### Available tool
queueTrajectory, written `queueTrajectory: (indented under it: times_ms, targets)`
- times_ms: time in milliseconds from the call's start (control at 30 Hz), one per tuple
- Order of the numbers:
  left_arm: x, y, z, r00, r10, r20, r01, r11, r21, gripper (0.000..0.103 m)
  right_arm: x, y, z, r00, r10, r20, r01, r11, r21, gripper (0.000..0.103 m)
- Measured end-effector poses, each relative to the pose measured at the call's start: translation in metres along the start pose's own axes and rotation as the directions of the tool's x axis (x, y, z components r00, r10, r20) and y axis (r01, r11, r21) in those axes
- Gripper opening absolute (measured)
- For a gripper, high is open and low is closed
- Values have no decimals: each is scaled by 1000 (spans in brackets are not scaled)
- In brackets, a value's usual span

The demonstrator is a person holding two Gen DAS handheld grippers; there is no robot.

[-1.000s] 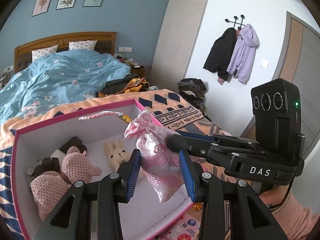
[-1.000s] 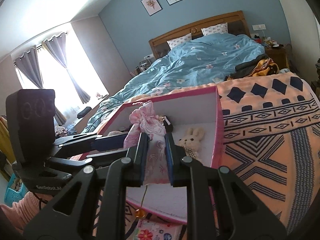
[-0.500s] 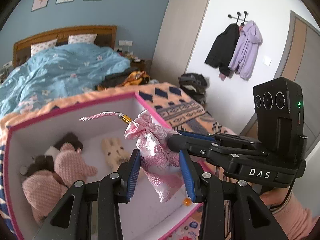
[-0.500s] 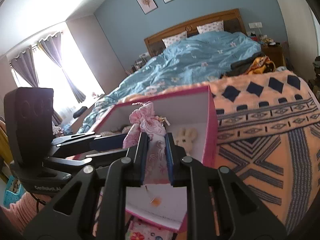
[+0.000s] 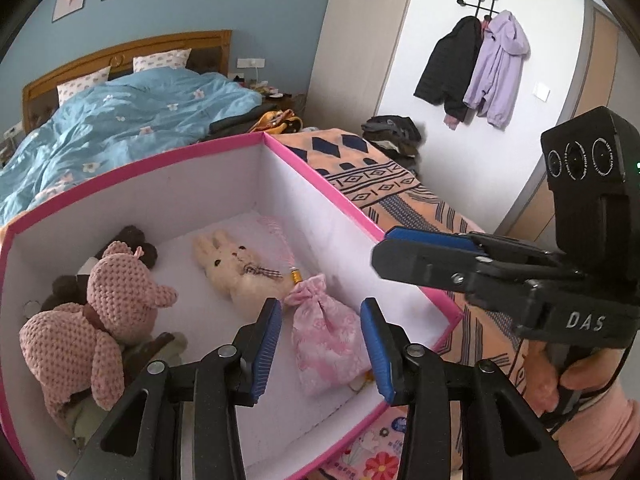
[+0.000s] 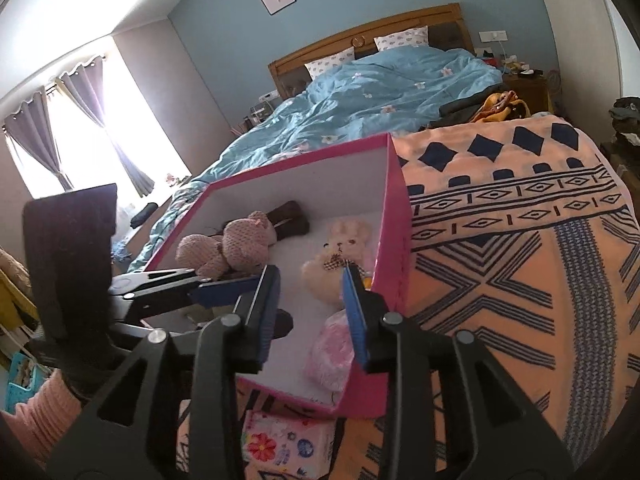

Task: Organize objects
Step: 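Open the left gripper to drop the pouch into the box, then move the left gripper down toward the tan tissue pack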

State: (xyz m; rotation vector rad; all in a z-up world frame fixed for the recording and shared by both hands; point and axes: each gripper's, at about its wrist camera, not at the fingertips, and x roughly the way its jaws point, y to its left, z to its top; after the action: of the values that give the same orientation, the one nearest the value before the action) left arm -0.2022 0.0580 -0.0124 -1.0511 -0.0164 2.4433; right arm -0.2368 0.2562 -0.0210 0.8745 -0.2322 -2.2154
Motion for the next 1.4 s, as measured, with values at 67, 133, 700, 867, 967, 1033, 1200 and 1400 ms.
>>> queueTrajectory:
  times_ms: [67,133,700,867,967,1033,1200,1400]
  targets:
    - [-8,-3,-4,1000,8,23,-8,1000,8,50,-6,1,-2,1000,11,6,-11,1000,2,37]
    - [-18,-6,-9,999,13,52,-14,1000,23,58,-12,3,-6,1000,21,10,-21,1000,2,41]
    - [-89,-42,-84,988,-24,150,11,996,85,78,-60,20,-62,993,112,-22,-112,993,-35,58]
    - [-82,-52,-112,994,-34,107,26,997,76,78,-69,22,-84,993,111,-51,-113,993,-39,58]
    - [-74,-63,-132,997,-44,70,39,997,70,78,-65,16,-98,991,105,-85,-106,994,-16,58]
    - [-69,-69,-142,997,-60,40,57,996,69,78,-61,13,-107,988,103,-116,-104,995,0,58]
    - [-63,-76,-163,995,-96,-17,96,995,40,78,-51,6,-128,979,104,-173,-101,995,27,58]
    - [-55,-72,-181,986,-146,-81,142,989,-48,78,-41,2,-146,969,103,-226,-96,994,43,58]
